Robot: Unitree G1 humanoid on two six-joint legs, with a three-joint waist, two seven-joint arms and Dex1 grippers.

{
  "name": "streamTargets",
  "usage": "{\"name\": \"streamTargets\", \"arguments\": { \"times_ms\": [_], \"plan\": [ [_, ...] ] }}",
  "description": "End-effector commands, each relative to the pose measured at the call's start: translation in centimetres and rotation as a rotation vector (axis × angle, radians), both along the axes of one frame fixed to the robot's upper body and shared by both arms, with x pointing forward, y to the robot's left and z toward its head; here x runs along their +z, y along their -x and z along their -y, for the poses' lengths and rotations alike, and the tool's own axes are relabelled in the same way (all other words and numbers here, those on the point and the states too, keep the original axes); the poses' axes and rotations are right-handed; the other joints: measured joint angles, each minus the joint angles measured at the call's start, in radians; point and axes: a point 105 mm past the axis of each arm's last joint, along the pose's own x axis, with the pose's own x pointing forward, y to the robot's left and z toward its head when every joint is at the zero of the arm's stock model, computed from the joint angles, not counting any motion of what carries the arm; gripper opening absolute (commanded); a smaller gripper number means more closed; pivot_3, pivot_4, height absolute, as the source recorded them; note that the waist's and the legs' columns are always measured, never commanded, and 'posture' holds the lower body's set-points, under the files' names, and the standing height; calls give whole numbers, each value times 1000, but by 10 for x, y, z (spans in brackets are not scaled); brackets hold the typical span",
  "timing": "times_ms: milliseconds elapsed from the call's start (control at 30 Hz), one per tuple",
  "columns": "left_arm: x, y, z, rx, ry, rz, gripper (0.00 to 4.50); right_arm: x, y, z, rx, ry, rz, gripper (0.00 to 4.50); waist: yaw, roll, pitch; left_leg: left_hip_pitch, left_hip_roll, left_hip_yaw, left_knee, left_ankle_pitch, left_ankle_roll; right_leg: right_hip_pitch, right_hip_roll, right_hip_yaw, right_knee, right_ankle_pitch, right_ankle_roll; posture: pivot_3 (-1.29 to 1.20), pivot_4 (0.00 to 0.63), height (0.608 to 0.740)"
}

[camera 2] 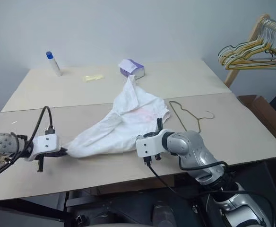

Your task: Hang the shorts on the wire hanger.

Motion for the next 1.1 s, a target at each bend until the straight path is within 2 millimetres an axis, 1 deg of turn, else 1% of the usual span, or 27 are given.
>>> {"name": "streamTargets", "arguments": {
  "times_ms": [33,167,233,300,333,367,400,433,467,500,533,567,600,633,667,700,733,767,800,833,867,933,967,1000,1033,1067,1100],
  "plan": [
    [19,3,14,11,4,44,53,14,4,0,25,-16,33,0,13,0,0,0,0,0,0,0,0,0,0,0,0,0,0,-55,0,740],
    [25,9,22,-45,-54,76,53,12,15,4,42,1,-28,0,36,0,0,-1,0,1,0,2,-5,0,0,0,-1,3,-6,-58,0,740],
    [26,12,23,-92,-83,67,53,8,23,8,59,21,-87,0,40,0,0,-1,0,1,0,1,-5,0,1,0,-2,3,-6,-61,0,740],
    [25,11,25,-111,-96,57,53,4,26,11,60,20,-146,0,41,0,0,-1,0,1,0,1,-5,0,1,0,-2,3,-6,-61,0,740],
    [22,3,28,-109,-94,71,53,3,21,13,39,14,-171,0,41,0,0,0,0,2,0,1,-5,1,1,0,-2,3,-6,-61,0,740],
    [20,-9,33,-106,-92,99,53,3,11,15,0,0,-191,0,44,1,0,0,0,2,0,1,-4,2,1,-1,-2,3,-5,-60,0,740],
    [18,-28,41,-77,-73,138,53,6,-5,18,-48,-15,-200,0,49,2,1,2,-1,2,0,0,-3,5,1,-2,-2,2,-4,-55,0,740],
    [21,-51,49,-39,-56,206,53,11,-22,20,-98,-36,-203,0,54,3,1,6,-1,4,1,0,-2,10,1,-4,-3,2,-4,-53,0,740],
    [31,-84,60,43,-14,314,53,21,-42,23,-145,-51,-173,0,59,3,0,9,-1,5,1,-1,0,14,1,-5,-4,0,-1,-51,0,740],
    [50,-117,71,154,54,429,53,36,-65,26,-205,-61,-116,0,66,3,0,11,-1,5,1,-2,2,16,1,-5,-3,1,-1,-48,0,740],
    [79,-149,82,275,137,580,53,59,-93,29,-284,-85,-8,0,66,2,1,11,-3,4,3,0,3,18,1,-5,-3,1,-1,-49,0,740],
    [107,-171,90,372,216,694,53,83,-114,31,-350,-116,91,0,64,1,1,7,-4,3,3,4,2,17,2,-4,-3,5,-5,-53,0,740],
    [144,-186,95,474,342,803,53,116,-135,34,-430,-184,226,0,59,1,1,3,-5,2,3,8,-4,13,2,-3,-3,9,-9,-55,0,740],
    [181,-193,99,545,476,883,53,152,-150,38,-488,-243,386,0,52,1,1,0,-5,1,4,9,-4,10,2,-3,-3,9,-9,-58,0,740],
    [202,-195,100,585,565,921,53,174,-157,40,-519,-280,488,0,39,1,1,-5,-6,1,3,11,-5,6,2,-3,-2,11,-9,-60,0,740],
    [239,-193,97,644,681,1027,53,215,-160,43,-547,-371,678,0,28,1,1,-7,-5,1,1,11,-7,4,3,-4,-1,10,-9,-64,0,740],
    [278,-181,87,677,786,1170,53,260,-149,45,-540,-505,877,0,15,1,1,-9,-6,1,-3,11,-7,0,3,-3,-3,10,-8,-66,0,740],
    [308,-165,76,704,873,1309,53,294,-134,47,-520,-632,1035,0,4,1,1,-10,-8,2,-11,11,-8,-5,1,-3,-5,9,-7,-66,0,740],
    [326,-150,63,736,932,1419,53,314,-119,47,-481,-723,1141,0,-5,1,0,-9,-10,2,-17,12,-9,-6,-1,-3,-6,8,-6,-66,0,740],
    [331,-140,54,736,923,1479,53,317,-108,43,-423,-751,1171,0,-15,1,0,-6,-10,1,-24,12,-9,-7,-2,-3,-7,6,-5,-67,0,740],
    [325,-136,49,727,876,1490,53,308,-104,37,-373,-739,1160,0,-24,2,-1,0,-12,1,-32,12,-10,-5,-3,-3,-7,5,-3,-70,0,740],
    [297,-136,42,695,738,1406,53,272,-103,24,-305,-681,1054,0,-39,5,-5,9,-13,1,-39,12,-11,-1,-3,-3,-8,3,1,-66,0,740],
    [281,-135,40,676,685,1339,53,253,-102,19,-279,-647,998,0,-46,5,-6,18,-15,0,-46,12,-11,7,-3,-3,-9,1,3,-66,0,740],
    [262,-133,40,638,598,1264,53,230,-100,14,-250,-606,928,0,-48,5,-6,25,-15,-1,-49,12,-12,17,-3,-4,-11,-1,6,-64,0,740],
    [236,-130,41,570,472,1163,53,202,-99,11,-222,-531,852,0,-49,5,-6,26,-16,-1,-48,12,-13,19,-3,-4,-12,-1,7,-58,0,740],
    [212,-124,40,535,381,1064,53,175,-95,9,-195,-466,772,0,-50,5,-6,24,-17,-1,-46,12,-13,21,-3,-2,-19,-2,6,-55,0,740],
    [187,-116,38,514,301,937,53,149,-90,7,-164,-417,692,0,-49,5,-6,21,-17,-1,-43,14,-11,20,-3,0,-21,-1,4,-50,0,740]
  ]
}}
